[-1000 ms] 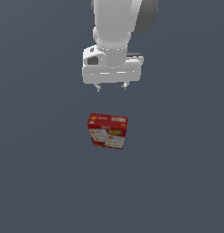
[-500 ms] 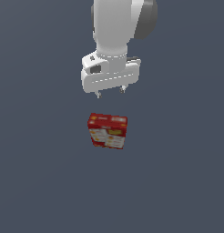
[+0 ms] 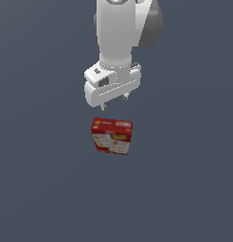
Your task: Pick up the object and move it to a goal position.
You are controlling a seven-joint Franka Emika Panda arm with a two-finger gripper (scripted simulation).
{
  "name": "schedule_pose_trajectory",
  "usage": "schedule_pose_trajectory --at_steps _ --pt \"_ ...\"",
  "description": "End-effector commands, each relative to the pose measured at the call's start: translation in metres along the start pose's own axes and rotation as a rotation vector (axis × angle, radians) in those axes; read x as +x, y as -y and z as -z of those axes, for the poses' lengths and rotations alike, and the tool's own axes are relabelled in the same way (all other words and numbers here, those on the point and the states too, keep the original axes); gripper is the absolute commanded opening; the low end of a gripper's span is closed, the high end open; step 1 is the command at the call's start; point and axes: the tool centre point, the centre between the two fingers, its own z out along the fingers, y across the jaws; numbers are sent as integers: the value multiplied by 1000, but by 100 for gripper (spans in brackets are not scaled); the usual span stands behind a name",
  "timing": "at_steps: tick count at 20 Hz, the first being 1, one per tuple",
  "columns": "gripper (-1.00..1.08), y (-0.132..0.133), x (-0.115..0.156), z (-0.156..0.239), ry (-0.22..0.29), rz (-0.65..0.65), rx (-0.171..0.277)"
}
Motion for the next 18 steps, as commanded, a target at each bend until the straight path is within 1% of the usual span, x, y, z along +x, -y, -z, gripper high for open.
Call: schedule_pose_trajectory --at_steps 1,18 --pt "100 -3 3 -4 0 67 0" --pt "100 -22 22 -28 -10 510 2"
